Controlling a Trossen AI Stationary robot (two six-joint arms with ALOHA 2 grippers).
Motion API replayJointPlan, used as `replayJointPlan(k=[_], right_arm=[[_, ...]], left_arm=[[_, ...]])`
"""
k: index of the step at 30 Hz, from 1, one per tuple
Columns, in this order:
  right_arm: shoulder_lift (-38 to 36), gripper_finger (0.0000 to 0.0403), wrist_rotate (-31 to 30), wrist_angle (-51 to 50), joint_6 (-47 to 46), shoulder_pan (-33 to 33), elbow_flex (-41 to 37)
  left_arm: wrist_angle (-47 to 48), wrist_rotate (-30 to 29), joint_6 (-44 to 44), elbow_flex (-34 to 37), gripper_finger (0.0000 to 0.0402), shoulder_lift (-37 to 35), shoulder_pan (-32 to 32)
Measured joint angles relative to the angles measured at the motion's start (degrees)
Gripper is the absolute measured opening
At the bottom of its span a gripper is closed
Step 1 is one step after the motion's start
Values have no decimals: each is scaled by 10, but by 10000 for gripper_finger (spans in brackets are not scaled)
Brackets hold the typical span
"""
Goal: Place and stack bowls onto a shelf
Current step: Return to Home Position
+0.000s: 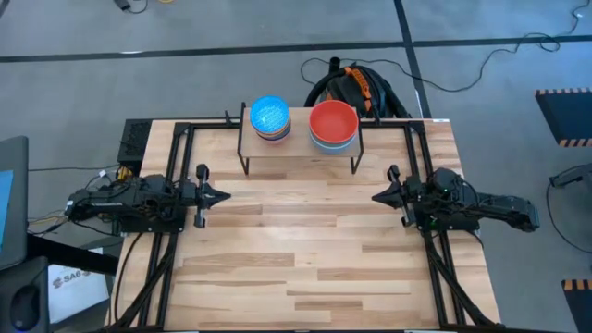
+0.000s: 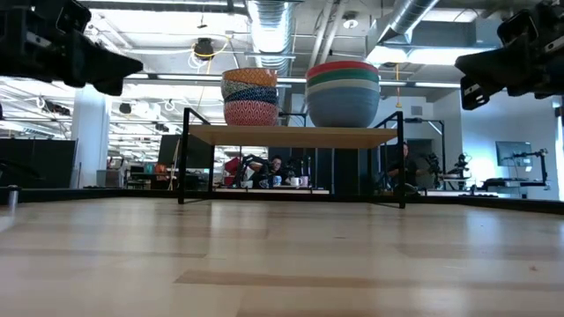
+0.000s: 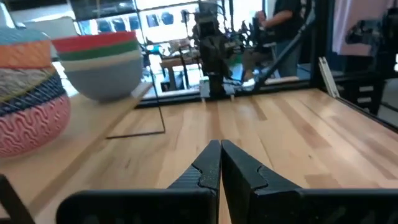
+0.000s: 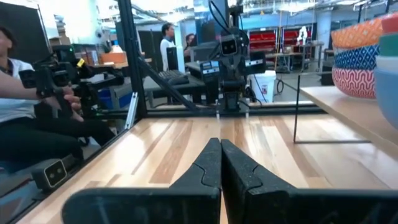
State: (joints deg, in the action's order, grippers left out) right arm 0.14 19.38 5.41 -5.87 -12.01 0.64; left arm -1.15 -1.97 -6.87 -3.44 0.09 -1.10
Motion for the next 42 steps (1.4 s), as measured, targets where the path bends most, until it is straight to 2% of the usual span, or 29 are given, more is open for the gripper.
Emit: replayJointPlan(k=[4,11,17,29,37,42], right_arm=[[0,20,0,-15,12,0,1],[1,20,0,-20,5,-2,1],[3,20,0,-23,48,-2,1],[3,25,0,-24,49,-9,1],[3,40,0,-26,10,-9,1],[3,41,0,-25,9,-9,1]], left_arm=[[-8,12,27,28,0,1,0],[-5,16,20,28,0,5,12],[-4,19,7,29,0,5,13],[-13,63,7,29,0,5,14],[-8,1,49,30,0,9,13],[-8,-3,50,30,0,8,13]])
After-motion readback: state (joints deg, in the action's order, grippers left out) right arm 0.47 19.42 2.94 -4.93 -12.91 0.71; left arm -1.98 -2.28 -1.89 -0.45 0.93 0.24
